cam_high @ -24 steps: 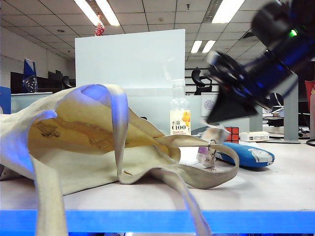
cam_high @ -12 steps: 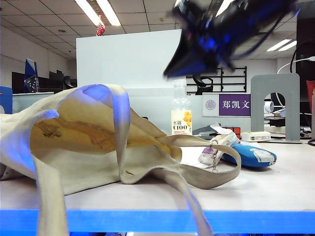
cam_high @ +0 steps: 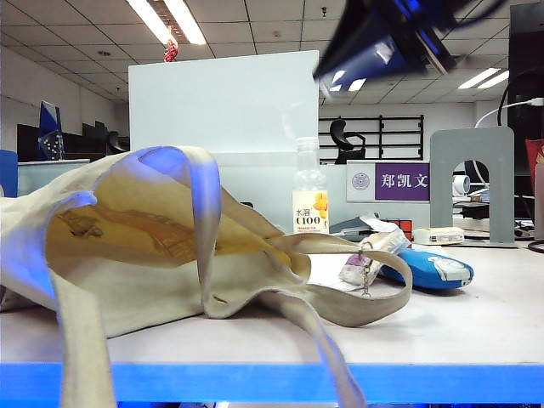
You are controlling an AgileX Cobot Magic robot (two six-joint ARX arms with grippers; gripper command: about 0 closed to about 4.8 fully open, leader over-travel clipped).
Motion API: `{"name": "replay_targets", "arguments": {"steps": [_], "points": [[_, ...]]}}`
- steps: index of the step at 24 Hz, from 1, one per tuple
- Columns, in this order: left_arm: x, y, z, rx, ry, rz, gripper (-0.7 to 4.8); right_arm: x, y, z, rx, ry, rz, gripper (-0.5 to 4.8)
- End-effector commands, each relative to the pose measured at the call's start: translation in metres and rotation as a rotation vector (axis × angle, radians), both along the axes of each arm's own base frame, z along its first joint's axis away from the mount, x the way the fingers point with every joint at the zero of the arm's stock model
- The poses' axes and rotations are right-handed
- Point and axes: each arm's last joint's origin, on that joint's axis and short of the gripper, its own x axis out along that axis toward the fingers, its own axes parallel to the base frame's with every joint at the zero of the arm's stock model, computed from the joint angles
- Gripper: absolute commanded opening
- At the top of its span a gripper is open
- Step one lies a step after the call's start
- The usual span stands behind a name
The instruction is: Take the glasses case out of the canvas bag and put it on the table.
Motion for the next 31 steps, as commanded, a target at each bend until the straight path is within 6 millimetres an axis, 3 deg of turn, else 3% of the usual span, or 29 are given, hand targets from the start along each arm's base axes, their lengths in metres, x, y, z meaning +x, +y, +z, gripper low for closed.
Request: {"name": "replay_targets", "arguments": {"steps": [1,2,3,5,6,7,8,12,17,22,25,28,31], "points": [[-0.002,-0.004,0.003,0.003,-0.028,-0.019,4.79,-0.011,-0.001,0.009,0.048,0.013,0.091,2.09],[-0.004,-0.006,0.005,0.003,-0.044,-0.037,4.49,-0.015,-0.003,0.017,0.085,-0.022,0.107,2.07],[-0.006,-0.007,0.007,0.012,-0.075,-0.042,3.18,-0.019,-0.005,0.026,0.112,-0.063,0.104,2.00],[-0.016,-0.005,0.015,0.048,-0.172,-0.020,-0.26,-0.033,-0.013,0.048,0.164,-0.182,0.067,1.07],[-0.021,-0.003,0.019,0.062,-0.211,0.028,0.16,-0.040,-0.019,0.058,0.178,-0.245,0.028,0.59],[-0.027,0.000,0.023,0.070,-0.241,0.101,-0.07,-0.051,-0.027,0.071,0.189,-0.320,-0.037,0.07],[-0.034,0.004,0.028,0.080,-0.279,0.197,-0.06,-0.060,-0.035,0.080,0.198,-0.381,-0.104,-0.08],[-0.063,0.028,0.043,0.135,-0.398,0.572,-0.06,-0.106,-0.074,0.113,0.228,-0.636,-0.405,-0.08],[-0.096,0.048,0.049,0.249,-0.450,0.981,-0.06,-0.156,-0.105,0.123,0.177,-0.797,-0.586,-0.08],[-0.100,0.053,0.044,0.196,-0.411,0.965,-0.06,-0.189,-0.120,0.100,0.093,-0.664,-0.591,-0.08],[-0.090,0.053,0.025,0.045,-0.263,0.863,-0.06,-0.206,-0.127,0.069,0.105,-0.518,-0.599,-0.08],[-0.106,0.048,0.018,-0.013,-0.266,0.855,-0.06,-0.217,-0.132,0.040,0.124,-0.527,-0.602,-0.08],[-0.139,0.039,0.018,0.018,-0.336,0.855,-0.06,-0.223,-0.135,0.010,0.137,-0.542,-0.604,-0.08]]}}
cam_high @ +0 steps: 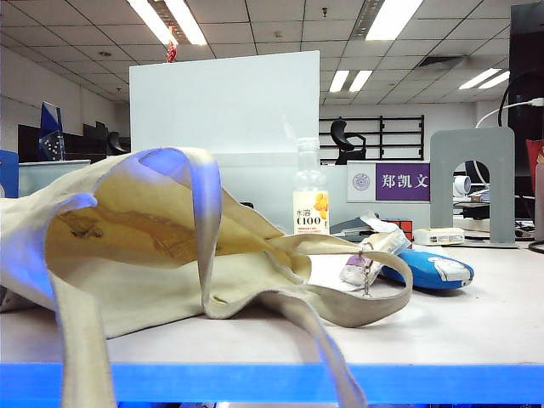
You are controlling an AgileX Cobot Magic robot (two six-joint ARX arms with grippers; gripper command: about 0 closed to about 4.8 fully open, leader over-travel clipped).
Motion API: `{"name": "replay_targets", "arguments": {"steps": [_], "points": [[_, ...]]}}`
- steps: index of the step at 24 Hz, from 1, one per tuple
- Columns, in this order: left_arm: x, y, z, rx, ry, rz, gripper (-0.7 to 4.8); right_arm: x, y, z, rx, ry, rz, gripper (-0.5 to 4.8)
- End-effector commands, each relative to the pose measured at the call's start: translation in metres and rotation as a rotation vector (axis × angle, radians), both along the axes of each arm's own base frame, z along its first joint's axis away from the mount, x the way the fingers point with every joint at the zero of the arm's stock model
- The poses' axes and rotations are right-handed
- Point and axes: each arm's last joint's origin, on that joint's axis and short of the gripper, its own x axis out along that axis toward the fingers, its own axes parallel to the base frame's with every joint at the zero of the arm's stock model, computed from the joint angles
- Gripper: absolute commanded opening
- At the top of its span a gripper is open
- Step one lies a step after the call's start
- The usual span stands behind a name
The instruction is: Take the glasses case out of the canvas bag and put it on the table.
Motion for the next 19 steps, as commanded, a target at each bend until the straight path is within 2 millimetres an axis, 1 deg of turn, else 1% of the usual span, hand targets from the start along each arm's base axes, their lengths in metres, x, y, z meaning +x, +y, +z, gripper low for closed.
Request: {"name": "replay_targets", "arguments": {"steps": [1,4,7,9,11,13,17,19], "points": [[-0.029,-0.009,0.002,0.053,-0.051,0.003,-0.06,0.001,0.001,-0.017,0.008,-0.002,0.003,-0.08],[-0.053,-0.016,-0.006,0.044,-0.036,0.002,-0.06,0.009,0.004,-0.024,-0.006,0.038,0.001,-0.08],[-0.076,-0.023,-0.021,0.032,0.021,-0.014,-0.06,0.019,0.010,-0.030,0.016,-0.009,0.057,-0.08],[-0.088,-0.028,-0.031,0.038,0.060,-0.030,-0.06,0.027,0.013,-0.036,0.034,-0.055,0.061,-0.08],[-0.102,-0.032,-0.042,0.084,0.091,-0.023,-0.06,0.038,0.018,-0.046,0.046,-0.086,0.071,-0.08],[-0.111,-0.034,-0.051,0.171,0.092,0.010,-0.06,0.047,0.022,-0.058,0.056,-0.110,0.074,-0.08],[-0.100,-0.031,-0.064,0.205,0.135,0.001,-0.06,0.061,0.028,-0.083,0.063,-0.130,0.088,-0.08],[-0.086,-0.027,-0.072,0.208,0.124,-0.005,-0.06,0.065,0.030,-0.095,0.059,-0.119,0.084,-0.08]]}}
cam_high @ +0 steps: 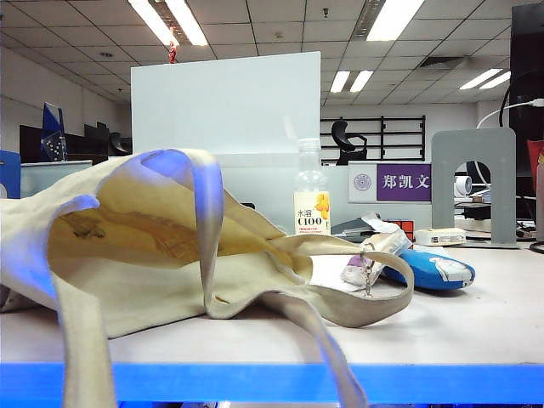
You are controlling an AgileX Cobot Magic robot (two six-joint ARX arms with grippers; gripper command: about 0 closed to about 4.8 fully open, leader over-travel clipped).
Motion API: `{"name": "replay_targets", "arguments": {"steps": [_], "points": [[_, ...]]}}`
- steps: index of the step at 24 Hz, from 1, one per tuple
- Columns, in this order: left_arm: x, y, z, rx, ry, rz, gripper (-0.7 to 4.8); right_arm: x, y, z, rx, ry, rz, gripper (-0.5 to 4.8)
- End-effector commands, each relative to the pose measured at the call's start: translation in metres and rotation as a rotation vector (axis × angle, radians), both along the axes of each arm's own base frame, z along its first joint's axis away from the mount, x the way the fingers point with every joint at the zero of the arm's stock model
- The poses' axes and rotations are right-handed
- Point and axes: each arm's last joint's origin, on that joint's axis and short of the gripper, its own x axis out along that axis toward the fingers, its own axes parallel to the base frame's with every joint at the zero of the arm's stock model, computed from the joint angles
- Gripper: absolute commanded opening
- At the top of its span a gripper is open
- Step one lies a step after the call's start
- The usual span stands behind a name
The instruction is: Take the glasses case out of the canvas bag and put it on the table.
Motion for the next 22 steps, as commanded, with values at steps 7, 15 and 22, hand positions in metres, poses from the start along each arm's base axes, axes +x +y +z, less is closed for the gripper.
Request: {"name": "replay_targets", "arguments": {"steps": [7,15,22], "points": [[0.062,0.018,-0.038,-0.105,-0.277,-0.060,-0.06,0.013,0.005,-0.033,0.021,-0.046,-0.006,-0.08],[0.093,0.029,-0.101,-0.128,-0.322,-0.001,-0.06,0.020,0.005,-0.058,-0.022,0.015,-0.096,-0.06],[0.104,0.031,-0.138,0.100,-0.160,0.016,-0.06,0.020,0.005,-0.056,-0.101,-0.038,-0.113,-0.05]]}}
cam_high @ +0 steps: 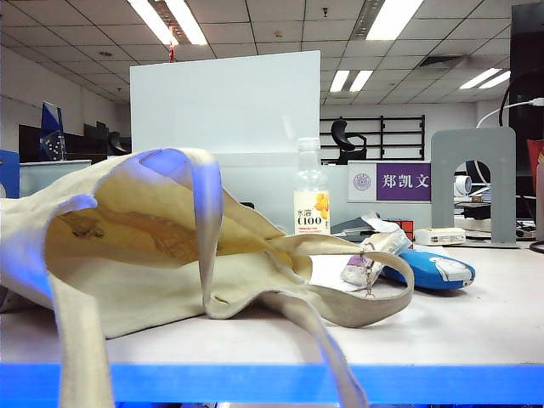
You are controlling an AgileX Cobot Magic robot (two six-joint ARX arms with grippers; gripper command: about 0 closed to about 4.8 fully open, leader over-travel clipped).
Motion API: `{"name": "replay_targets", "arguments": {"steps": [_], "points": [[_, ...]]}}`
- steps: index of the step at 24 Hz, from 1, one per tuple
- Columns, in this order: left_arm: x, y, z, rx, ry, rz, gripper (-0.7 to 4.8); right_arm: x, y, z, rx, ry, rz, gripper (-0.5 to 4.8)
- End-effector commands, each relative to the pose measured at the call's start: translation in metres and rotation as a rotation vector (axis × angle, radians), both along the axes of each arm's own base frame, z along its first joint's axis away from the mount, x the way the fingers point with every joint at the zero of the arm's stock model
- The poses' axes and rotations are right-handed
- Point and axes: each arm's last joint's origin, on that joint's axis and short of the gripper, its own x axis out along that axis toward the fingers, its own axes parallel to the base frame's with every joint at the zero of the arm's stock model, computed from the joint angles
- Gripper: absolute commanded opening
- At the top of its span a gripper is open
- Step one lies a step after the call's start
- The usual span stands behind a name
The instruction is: Take the glasses case out of the canvas bag and put it on the table.
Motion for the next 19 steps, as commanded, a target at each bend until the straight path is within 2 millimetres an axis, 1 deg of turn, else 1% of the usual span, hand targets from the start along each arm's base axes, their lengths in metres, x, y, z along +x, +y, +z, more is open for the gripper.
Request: {"name": "replay_targets", "arguments": {"steps": [1,4,10,14,19], "points": [[0.003,-0.002,-0.010,0.186,0.090,0.003,-0.06,0.000,-0.001,0.000,-0.006,-0.015,-0.022,-0.05],[0.004,-0.002,-0.015,0.205,0.141,-0.011,-0.06,0.001,-0.001,-0.004,-0.015,0.028,-0.030,-0.05],[0.004,-0.002,-0.024,0.014,0.249,-0.052,-0.06,0.001,-0.001,-0.011,-0.043,0.091,-0.022,-0.05],[0.004,-0.002,-0.027,0.005,0.282,-0.053,-0.06,0.001,-0.001,-0.011,-0.044,0.091,-0.022,-0.05],[0.005,-0.002,-0.027,0.005,0.283,-0.053,-0.06,0.001,-0.001,-0.011,-0.044,0.091,-0.022,-0.05]]}}
